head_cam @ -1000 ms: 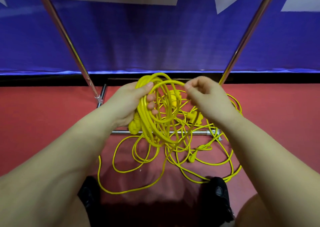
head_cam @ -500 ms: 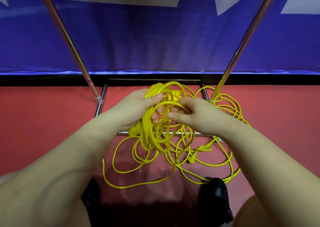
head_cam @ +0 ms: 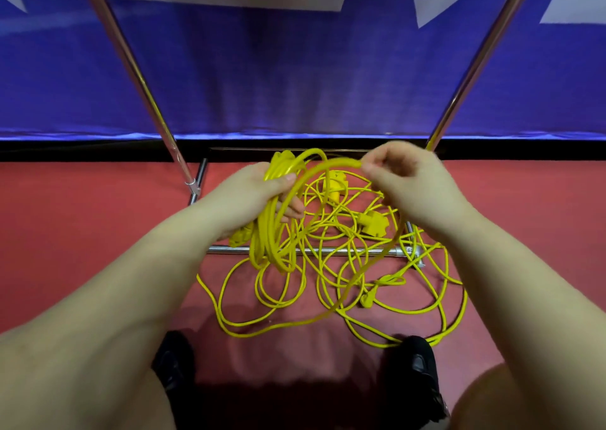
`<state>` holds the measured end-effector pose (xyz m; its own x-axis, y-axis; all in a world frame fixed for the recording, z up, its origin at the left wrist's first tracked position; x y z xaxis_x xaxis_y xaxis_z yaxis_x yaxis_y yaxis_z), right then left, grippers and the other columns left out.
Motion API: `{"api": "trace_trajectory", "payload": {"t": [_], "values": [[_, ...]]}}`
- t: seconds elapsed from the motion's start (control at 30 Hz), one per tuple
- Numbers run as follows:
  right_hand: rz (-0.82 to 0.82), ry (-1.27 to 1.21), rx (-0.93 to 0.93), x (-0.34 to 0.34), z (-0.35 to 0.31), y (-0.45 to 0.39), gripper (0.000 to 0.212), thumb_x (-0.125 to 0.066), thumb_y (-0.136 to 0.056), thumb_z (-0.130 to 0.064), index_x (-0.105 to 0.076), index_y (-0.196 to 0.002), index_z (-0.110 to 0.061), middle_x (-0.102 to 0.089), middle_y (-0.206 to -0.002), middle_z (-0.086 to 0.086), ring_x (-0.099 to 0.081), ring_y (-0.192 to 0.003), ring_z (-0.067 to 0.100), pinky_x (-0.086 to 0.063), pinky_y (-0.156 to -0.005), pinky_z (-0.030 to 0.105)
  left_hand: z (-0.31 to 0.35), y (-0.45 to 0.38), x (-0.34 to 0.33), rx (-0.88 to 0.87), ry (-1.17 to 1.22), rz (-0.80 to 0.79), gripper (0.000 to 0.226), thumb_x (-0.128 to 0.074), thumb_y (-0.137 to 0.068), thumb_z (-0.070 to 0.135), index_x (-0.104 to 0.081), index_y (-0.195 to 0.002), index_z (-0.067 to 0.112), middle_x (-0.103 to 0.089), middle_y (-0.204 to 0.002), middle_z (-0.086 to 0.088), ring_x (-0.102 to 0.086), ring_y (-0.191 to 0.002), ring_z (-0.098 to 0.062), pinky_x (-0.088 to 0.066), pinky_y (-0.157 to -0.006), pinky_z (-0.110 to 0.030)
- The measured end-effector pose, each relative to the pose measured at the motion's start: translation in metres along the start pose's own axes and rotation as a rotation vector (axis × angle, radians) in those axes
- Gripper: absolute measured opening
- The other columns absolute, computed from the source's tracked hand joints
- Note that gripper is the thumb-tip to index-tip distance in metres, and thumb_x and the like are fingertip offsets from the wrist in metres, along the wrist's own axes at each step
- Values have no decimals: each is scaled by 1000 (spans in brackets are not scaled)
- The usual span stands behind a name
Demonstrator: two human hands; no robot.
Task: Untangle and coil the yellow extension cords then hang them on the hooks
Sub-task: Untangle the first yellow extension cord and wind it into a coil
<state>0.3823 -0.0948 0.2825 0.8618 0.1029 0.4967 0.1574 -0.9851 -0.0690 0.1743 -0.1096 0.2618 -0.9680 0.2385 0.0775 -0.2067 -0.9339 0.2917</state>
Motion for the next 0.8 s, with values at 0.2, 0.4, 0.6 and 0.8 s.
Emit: {"api": "trace_trajectory", "payload": {"t": [0.2,0.4,0.6,0.8], "values": [[-259,119,60,-24,-2,7,8,-62,-88,-17,-59,-83,-22,-47,-59,-2,-36,-45,4,-30,-45,12,-6,2,-11,32,-11,-108,14,-42,-97,22,-55,-95,20,-72,-68,-2,-70,-65,-14,-56,-69,-28],[-312,70,5,-25,-1,6,13,-65,-86,-20,-59,-76,-26,-54,-66,6,-43,-57,15,-36,-52,22,-6,4,-13,-7,-30,-67,17,-47,-96,19,-55,-83,11,-62,-59,-3,-56,-46,-13,-49,-49,-25],[-616,539,-188,-30,14,14,26,-55,-91,-38,-60,-92,-13,-67,-89,6,-62,-84,22,-46,-76,30,-5,0,-10,-56,178,31,16,-44,-97,15,-46,-82,14,-44,-53,4,-39,-40,-6,-42,-43,-19],[-604,591,-225,-32,34,13,6,-55,-90,-23,-56,-90,-17,-63,-89,5,-61,-84,22,-47,-75,32,-2,-7,7,-122,327,234,17,-42,-99,18,-46,-83,17,-43,-49,7,-38,-40,-7,-40,-45,-22]]}}
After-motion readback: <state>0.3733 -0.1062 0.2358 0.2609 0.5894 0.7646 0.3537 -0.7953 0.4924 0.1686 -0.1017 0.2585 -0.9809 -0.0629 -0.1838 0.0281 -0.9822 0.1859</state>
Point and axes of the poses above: each hand's wrist, its own y-axis away from the middle knuckle, its own x-axis out of the back of the hand, z = x × y, the point moved 1 cm from there along -y, towards the middle knuckle
